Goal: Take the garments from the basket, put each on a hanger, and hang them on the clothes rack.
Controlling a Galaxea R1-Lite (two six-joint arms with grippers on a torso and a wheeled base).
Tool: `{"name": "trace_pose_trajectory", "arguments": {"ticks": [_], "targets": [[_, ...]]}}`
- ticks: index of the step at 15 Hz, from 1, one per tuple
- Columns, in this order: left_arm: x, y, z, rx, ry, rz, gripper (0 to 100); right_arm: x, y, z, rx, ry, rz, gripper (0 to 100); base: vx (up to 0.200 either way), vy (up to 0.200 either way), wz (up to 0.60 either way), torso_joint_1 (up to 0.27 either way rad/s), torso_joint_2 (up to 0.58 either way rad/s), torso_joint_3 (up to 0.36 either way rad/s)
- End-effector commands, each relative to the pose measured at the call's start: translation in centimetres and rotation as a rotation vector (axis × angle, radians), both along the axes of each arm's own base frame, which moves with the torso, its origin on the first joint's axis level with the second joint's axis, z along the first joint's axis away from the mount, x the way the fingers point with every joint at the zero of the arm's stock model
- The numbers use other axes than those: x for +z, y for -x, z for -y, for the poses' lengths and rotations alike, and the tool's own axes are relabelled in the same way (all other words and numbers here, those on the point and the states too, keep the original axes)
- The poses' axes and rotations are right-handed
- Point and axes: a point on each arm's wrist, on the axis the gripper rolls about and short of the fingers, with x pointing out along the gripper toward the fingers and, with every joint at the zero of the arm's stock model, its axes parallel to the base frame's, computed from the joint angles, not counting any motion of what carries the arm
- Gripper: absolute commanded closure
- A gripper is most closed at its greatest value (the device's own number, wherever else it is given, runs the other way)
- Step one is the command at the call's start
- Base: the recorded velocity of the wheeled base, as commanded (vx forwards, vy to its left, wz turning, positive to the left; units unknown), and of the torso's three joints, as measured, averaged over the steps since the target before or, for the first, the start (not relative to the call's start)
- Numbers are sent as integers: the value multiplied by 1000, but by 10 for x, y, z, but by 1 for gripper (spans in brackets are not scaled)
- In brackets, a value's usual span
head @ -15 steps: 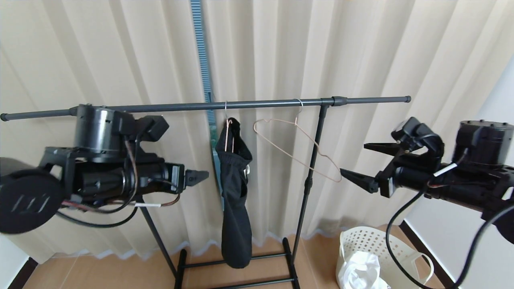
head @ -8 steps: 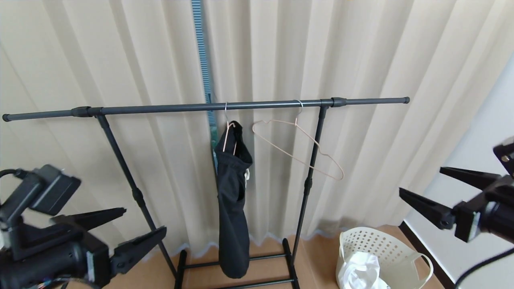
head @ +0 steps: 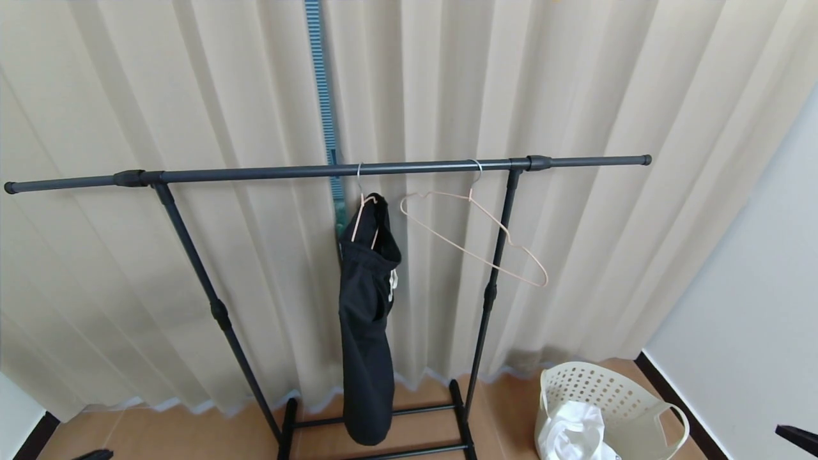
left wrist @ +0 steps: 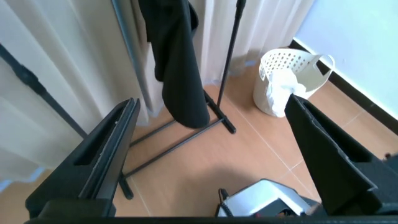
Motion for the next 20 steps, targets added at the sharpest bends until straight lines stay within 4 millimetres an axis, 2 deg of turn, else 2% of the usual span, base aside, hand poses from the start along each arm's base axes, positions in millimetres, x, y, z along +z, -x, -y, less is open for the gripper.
{"name": "trace_pose_trajectory", "arguments": {"ticks": [1,5,9,14,19,20], "targets": [[-12,19,-8,2,31,56,0,-17,30,11,-2,-18,54,0,0,0,0,0,0,0],[-34,30,-13,6,30,58,0,-24,39,14,-50,-48,77,0,0,0,0,0,0,0],[-35,33,-13,125,29,82,0,-25,46,14,-188,-77,146,0,0,0,0,0,0,0],[-37,42,-14,324,50,203,0,-30,58,12,-354,-90,278,0,0,0,0,0,0,0],[-37,42,-14,386,48,207,0,-30,60,12,-360,-97,294,0,0,0,0,0,0,0],[-37,45,-12,486,43,239,0,-30,60,12,-362,-98,294,0,0,0,0,0,0,0]]}}
